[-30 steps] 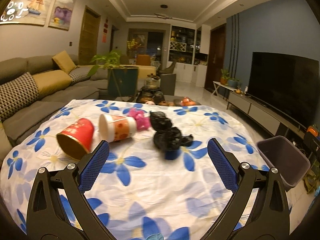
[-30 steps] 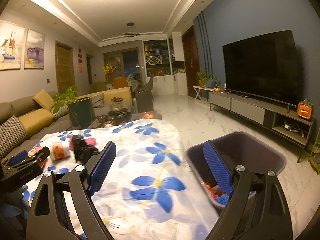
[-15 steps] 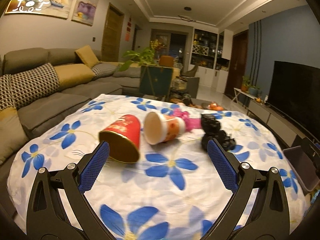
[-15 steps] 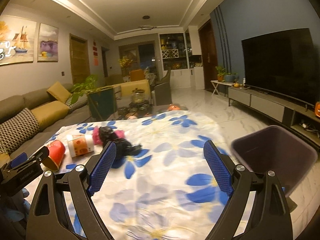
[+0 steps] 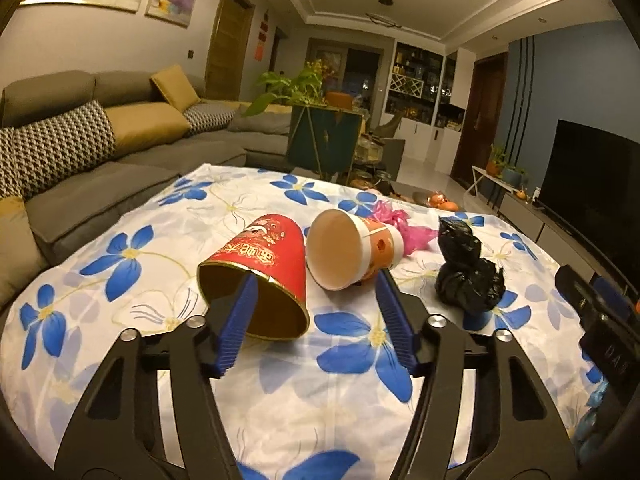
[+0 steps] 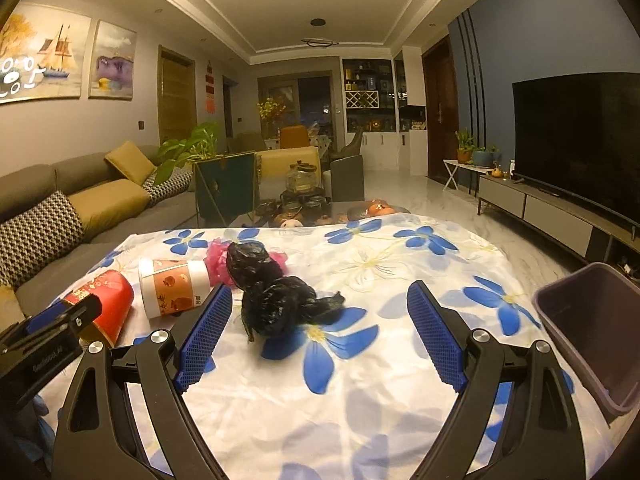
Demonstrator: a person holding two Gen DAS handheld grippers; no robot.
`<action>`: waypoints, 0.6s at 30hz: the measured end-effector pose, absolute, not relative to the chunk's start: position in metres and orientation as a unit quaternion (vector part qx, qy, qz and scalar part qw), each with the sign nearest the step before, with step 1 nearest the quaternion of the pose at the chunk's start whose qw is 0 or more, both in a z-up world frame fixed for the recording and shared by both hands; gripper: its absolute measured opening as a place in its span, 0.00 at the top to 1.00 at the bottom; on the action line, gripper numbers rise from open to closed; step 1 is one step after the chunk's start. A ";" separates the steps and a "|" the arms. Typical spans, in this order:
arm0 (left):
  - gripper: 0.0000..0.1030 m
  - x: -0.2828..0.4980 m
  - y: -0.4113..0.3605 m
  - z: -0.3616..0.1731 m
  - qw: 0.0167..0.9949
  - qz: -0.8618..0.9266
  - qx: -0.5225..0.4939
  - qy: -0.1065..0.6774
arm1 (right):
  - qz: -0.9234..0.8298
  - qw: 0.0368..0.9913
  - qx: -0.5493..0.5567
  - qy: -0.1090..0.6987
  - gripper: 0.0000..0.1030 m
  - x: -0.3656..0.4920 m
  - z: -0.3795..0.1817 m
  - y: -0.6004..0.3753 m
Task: Collect trash
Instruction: 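Grasp the last red paper cup with the left tool while the right tool grasps the black plastic bag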
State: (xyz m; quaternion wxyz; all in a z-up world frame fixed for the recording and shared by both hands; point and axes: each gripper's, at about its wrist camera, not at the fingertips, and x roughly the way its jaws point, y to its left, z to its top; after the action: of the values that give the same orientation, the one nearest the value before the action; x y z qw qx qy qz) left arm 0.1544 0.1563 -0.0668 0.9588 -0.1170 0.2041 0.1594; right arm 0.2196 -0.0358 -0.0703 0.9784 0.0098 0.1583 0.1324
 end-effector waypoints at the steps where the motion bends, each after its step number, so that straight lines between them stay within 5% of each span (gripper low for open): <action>1: 0.47 0.158 0.158 -0.067 0.958 0.160 -0.119 0.208 | 0.133 0.978 0.007 0.160 0.16 0.223 -0.071 -0.032; 14: 0.98 0.177 0.185 -0.084 0.945 0.112 -0.193 0.238 | 0.141 0.972 -0.016 0.186 0.24 0.251 -0.078 -0.002; 18: 0.98 0.170 0.183 -0.077 0.950 0.109 -0.191 0.220 | 0.137 0.971 -0.019 0.197 0.31 0.259 -0.081 0.006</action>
State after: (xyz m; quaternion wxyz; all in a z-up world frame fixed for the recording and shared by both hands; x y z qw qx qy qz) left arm 0.1697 0.1834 -0.0774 0.9505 -0.1907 0.2200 0.1088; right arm 0.2590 0.0056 -0.0811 0.9707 -0.0193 0.1969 0.1367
